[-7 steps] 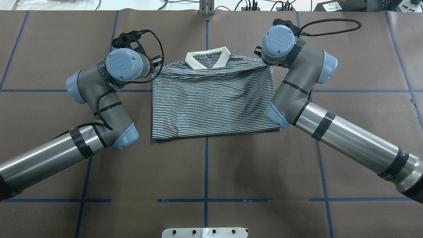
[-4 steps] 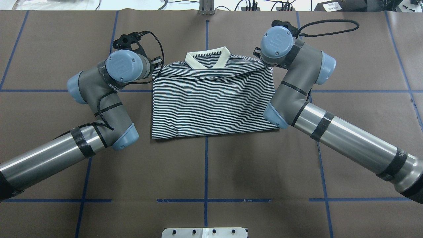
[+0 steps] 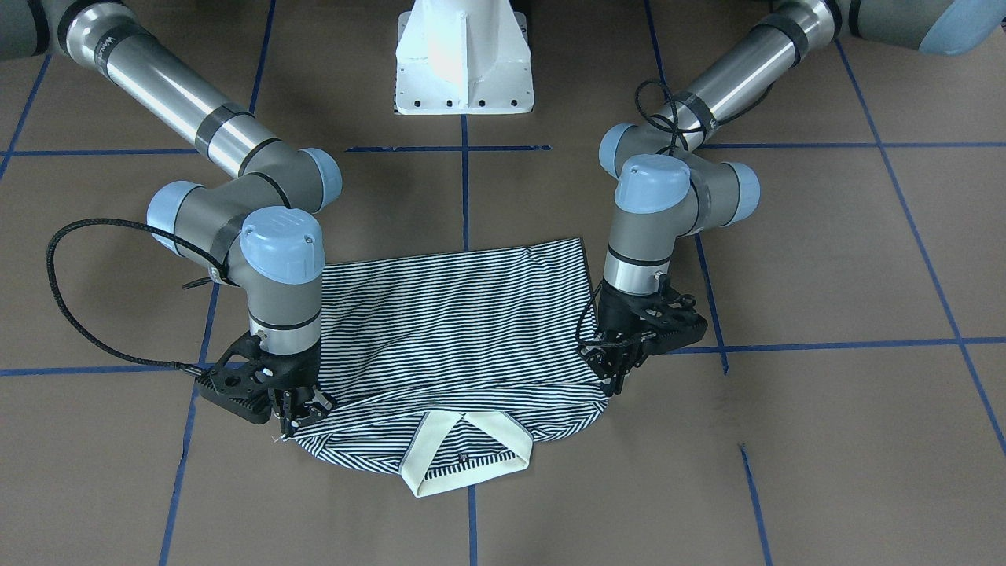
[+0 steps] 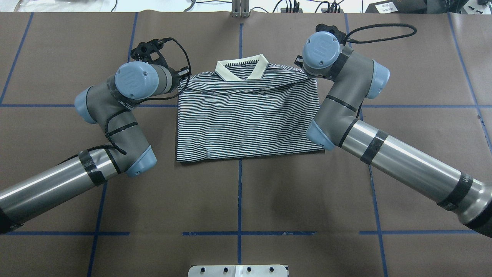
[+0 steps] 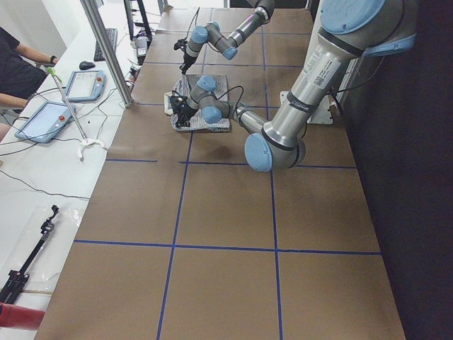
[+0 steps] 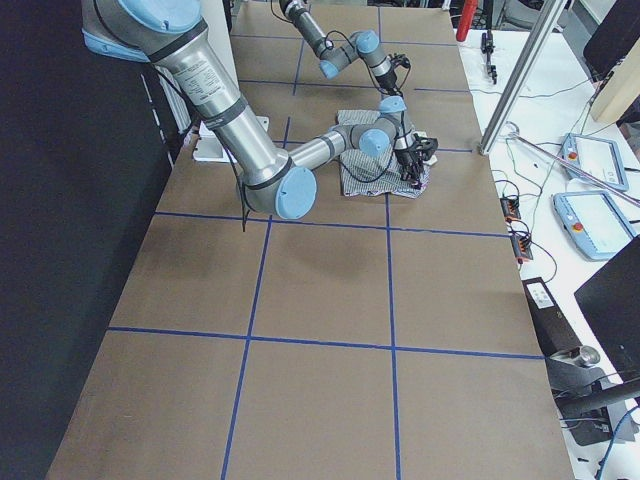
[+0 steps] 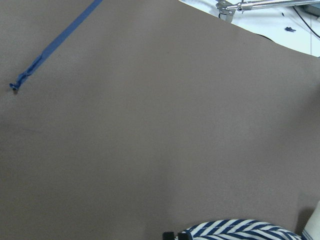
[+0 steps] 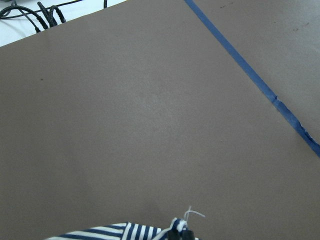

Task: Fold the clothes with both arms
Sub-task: 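Lay the folded hem near the collar and open both grippers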

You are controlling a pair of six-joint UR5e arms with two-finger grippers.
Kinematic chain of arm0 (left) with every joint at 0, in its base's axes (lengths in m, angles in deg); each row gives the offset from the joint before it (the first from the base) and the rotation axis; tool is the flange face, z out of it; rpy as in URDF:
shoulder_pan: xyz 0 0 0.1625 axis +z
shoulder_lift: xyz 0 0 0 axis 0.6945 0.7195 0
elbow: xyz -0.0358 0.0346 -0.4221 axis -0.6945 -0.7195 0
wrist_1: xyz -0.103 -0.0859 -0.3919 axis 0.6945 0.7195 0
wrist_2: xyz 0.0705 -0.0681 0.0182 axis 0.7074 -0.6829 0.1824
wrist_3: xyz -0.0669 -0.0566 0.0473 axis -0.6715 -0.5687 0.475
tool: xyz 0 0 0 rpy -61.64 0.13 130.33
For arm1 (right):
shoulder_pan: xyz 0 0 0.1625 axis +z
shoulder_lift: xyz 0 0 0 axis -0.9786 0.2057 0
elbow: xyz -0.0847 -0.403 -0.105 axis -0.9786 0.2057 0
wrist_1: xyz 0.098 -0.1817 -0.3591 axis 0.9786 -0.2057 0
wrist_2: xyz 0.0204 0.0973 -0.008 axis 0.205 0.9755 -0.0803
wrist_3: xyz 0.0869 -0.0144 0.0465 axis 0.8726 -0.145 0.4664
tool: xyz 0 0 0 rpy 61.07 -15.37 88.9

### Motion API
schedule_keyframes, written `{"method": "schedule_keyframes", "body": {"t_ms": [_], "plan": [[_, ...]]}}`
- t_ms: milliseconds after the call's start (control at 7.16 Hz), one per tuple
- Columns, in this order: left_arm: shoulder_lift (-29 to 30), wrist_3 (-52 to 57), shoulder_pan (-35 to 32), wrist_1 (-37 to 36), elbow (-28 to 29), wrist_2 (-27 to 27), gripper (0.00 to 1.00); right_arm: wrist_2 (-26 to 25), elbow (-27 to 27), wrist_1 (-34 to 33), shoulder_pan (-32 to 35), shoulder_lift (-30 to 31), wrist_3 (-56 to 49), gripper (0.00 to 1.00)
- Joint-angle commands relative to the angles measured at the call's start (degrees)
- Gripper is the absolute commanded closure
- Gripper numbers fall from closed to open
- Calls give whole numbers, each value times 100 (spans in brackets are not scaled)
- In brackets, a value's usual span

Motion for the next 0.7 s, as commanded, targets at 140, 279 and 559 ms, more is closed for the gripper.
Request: {"method": "schedule_keyframes", "body": {"t_ms": [140,279,559], "plan": [[-37,-62,-32,210,-185,-345,57,-10,-1,-8,-1,3,7,60],[-46,-71,-58,192,-290,-354,56,-2,-27,1,-1,37,15,60],[-195,-342,-58,192,-710,-354,57,164,-1371,-69,-244,813,129,58]]}}
